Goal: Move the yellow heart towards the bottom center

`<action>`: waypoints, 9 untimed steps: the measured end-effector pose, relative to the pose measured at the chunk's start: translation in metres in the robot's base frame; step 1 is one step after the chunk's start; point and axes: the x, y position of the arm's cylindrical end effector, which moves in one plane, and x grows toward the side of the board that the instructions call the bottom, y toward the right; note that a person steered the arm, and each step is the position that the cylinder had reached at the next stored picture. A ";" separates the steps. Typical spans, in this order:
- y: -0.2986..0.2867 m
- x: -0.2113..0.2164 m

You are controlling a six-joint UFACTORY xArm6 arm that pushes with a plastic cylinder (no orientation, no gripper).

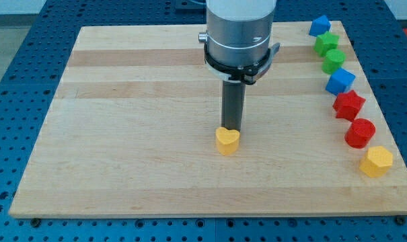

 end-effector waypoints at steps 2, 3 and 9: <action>-0.017 0.003; -0.023 0.016; -0.063 0.119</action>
